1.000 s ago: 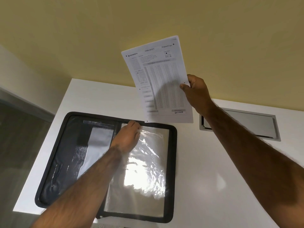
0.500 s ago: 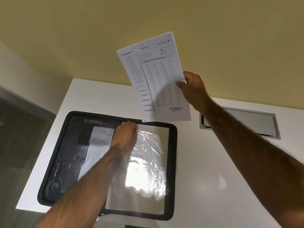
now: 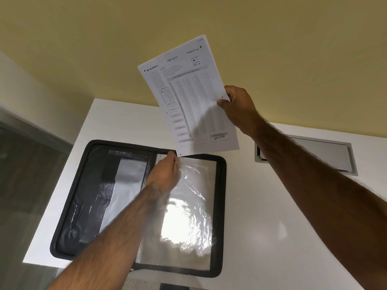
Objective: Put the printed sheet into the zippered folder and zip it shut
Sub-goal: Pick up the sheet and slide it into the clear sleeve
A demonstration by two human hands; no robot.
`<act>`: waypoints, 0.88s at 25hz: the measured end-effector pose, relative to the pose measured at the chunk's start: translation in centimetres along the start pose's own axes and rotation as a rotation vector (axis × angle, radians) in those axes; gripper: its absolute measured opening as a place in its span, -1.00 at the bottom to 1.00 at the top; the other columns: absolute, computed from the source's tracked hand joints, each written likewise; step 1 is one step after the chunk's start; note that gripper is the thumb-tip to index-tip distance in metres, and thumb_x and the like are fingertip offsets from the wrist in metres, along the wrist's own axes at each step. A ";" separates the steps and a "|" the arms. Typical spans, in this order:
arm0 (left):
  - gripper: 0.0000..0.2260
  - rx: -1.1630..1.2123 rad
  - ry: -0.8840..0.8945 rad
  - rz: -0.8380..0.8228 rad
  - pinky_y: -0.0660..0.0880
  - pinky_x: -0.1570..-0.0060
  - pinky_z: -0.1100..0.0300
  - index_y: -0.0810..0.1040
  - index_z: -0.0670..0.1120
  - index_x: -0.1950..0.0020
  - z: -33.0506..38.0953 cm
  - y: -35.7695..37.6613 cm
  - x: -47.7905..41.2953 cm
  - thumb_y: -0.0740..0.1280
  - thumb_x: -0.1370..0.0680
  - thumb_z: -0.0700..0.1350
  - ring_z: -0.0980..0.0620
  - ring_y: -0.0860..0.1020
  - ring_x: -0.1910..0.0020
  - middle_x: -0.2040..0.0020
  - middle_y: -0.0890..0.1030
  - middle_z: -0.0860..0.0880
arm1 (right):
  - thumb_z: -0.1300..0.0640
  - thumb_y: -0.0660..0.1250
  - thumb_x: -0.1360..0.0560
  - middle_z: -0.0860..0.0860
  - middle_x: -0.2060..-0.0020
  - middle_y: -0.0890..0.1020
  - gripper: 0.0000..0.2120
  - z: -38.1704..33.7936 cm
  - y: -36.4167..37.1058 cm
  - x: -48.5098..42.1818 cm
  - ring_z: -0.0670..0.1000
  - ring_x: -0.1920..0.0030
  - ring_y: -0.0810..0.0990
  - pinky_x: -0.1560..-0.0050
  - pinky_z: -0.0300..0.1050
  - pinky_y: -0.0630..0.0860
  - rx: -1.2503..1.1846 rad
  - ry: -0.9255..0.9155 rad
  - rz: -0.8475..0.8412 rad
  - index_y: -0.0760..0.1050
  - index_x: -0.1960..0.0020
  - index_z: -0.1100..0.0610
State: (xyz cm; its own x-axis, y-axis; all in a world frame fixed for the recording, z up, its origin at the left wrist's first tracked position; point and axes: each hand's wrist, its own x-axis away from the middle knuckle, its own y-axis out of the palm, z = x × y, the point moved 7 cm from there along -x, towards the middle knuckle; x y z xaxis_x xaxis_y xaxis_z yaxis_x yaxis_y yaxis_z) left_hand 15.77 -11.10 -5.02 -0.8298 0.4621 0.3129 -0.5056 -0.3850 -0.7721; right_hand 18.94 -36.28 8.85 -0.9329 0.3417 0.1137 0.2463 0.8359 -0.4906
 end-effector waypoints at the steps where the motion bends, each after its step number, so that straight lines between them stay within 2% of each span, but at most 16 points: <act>1: -0.84 0.005 0.006 0.005 0.43 0.28 0.12 0.35 -0.09 -0.01 0.2 -0.2 0.2 0.07 -0.68 -0.05 -0.05 0.55 0.29 0.26 0.56 -0.03 | 0.23 0.22 -0.58 0.03 -0.06 0.66 -0.76 -0.2 0.2 -0.2 0.03 0.04 0.61 0.09 -0.09 0.54 0.026 0.005 -0.009 0.60 -0.17 0.14; 3: -0.87 0.032 0.030 0.016 0.35 0.35 0.15 0.38 -0.12 0.00 0.4 -0.5 0.5 0.11 -0.66 -0.11 0.01 0.51 0.32 0.29 0.52 0.01 | 0.24 0.22 -0.56 0.00 0.02 0.64 -0.80 -0.6 0.8 -0.8 -0.02 0.13 0.57 0.17 -0.12 0.50 0.079 0.004 -0.039 0.60 -0.08 0.16; 6: -0.89 0.082 0.010 0.033 0.49 0.24 0.12 0.45 -0.15 -0.02 0.1 -0.8 0.8 0.16 -0.64 -0.15 0.05 0.55 0.24 0.20 0.57 -0.01 | 0.27 0.22 -0.51 -0.06 0.18 0.54 -0.89 -1.2 1.8 -1.4 -0.08 0.24 0.47 0.24 -0.18 0.36 0.160 -0.022 -0.070 0.51 0.10 0.14; 10: -0.90 0.099 0.004 0.083 0.50 0.15 0.04 0.49 -0.17 0.00 0.1 -1.4 1.2 0.19 -0.63 -0.22 -0.01 0.53 0.20 0.15 0.59 -0.09 | 0.29 0.23 -0.50 0.09 0.08 0.59 -0.86 -1.0 3.4 -2.1 0.05 0.12 0.49 0.26 -0.22 0.34 0.211 -0.032 -0.092 0.55 0.01 0.25; 12: -0.88 0.102 0.007 0.059 0.53 0.14 0.10 0.51 -0.15 -0.02 0.1 -1.5 1.2 0.18 -0.64 -0.24 0.06 0.55 0.22 0.16 0.59 -0.02 | 0.28 0.24 -0.50 0.19 0.03 0.62 -0.84 -0.6 4.3 -2.4 0.11 0.08 0.52 0.24 -0.18 0.36 0.212 -0.028 -0.109 0.54 -0.01 0.31; 15: -0.85 0.094 -0.006 -0.012 0.57 0.11 0.29 0.55 -0.09 -0.09 0.2 -0.9 0.9 0.20 -0.63 -0.21 0.17 0.59 0.21 0.15 0.63 0.06 | 0.29 0.26 -0.51 0.19 0.01 0.63 -0.85 0.0 5.6 -2.5 0.11 0.08 0.54 0.26 -0.20 0.38 0.165 0.004 -0.137 0.55 -0.02 0.32; 17: -0.85 0.078 -0.003 -0.042 0.62 0.05 0.18 0.59 -0.05 -0.04 1.1 -0.3 0.9 0.24 -0.60 -0.15 0.08 0.64 0.17 0.14 0.67 0.03 | 0.30 0.27 -0.52 0.14 0.04 0.63 -0.88 0.5 6.5 -2.4 0.10 0.09 0.56 0.28 -0.25 0.40 0.129 0.022 -0.156 0.55 0.00 0.29; 19: -0.88 0.047 0.037 -0.065 0.63 0.06 0.03 0.61 -0.04 0.04 2.2 0.4 0.8 0.27 -0.58 -0.08 0.03 0.65 0.17 0.16 0.67 0.01 | 0.30 0.28 -0.50 0.18 0.04 0.66 -0.89 1.2 7.3 -2.7 0.20 0.05 0.61 0.21 -0.18 0.45 0.100 0.031 -0.164 0.54 0.02 0.31; 22: -0.85 0.021 0.064 -0.060 0.63 0.05 0.02 0.63 -0.02 0.04 3.9 1.2 0.7 0.26 -0.61 -0.08 0.07 0.63 0.19 0.13 0.65 0.03 | 0.27 0.29 -0.47 0.25 0.00 0.66 -0.80 2.2 8.3 -3.1 0.27 -0.02 0.63 0.13 -0.04 0.53 0.073 0.057 -0.164 0.55 -0.04 0.35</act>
State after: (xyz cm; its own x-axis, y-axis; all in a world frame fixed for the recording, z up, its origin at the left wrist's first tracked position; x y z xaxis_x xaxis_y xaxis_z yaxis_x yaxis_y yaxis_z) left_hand 13.61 -14.36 -3.58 -0.7816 0.5343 0.3219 -0.5592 -0.3717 -0.7410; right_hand 23.31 -31.35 2.56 -0.9422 0.2287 0.2447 0.0704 0.8496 -0.5228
